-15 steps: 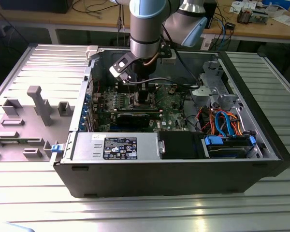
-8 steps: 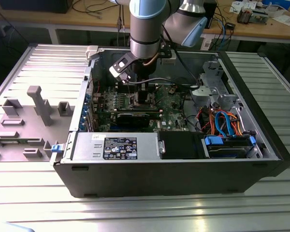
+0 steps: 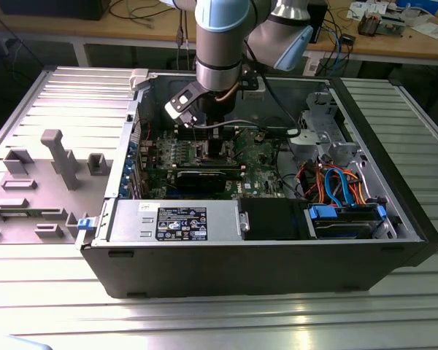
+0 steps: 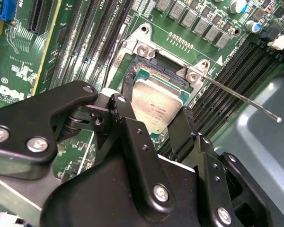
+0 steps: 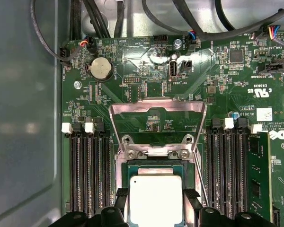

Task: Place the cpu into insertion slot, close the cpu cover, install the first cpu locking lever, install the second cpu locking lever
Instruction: 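Place the cpu into insertion slot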

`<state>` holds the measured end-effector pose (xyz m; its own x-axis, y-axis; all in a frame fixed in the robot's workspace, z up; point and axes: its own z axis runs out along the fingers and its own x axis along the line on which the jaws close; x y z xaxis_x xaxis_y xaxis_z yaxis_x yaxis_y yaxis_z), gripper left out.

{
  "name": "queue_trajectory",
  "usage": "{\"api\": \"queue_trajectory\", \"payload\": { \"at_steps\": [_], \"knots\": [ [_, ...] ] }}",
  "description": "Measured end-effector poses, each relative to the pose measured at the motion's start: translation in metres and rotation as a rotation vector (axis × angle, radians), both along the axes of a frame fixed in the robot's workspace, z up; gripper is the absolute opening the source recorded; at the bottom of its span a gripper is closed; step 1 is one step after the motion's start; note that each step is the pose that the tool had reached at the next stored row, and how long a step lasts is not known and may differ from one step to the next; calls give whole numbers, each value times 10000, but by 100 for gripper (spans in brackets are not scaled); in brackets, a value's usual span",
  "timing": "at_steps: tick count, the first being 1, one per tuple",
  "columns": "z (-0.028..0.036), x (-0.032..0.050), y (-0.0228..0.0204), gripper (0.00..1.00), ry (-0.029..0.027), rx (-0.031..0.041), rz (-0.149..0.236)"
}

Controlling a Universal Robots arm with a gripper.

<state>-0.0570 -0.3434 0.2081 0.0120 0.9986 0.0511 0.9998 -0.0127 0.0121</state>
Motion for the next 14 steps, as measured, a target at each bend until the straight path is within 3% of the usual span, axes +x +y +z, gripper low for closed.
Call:
{"api": "queue_trajectory", "payload": {
  "at_steps": [6, 9, 11, 14],
  "knots": [
    [-3, -11, 6, 54, -6, -84, 17],
    [-3, -12, 10, 54, -10, -127, 242],
    [-6, -13, 11, 54, -76, -130, 308],
    [-21, -13, 11, 54, -84, -132, 310]
  ]
}}
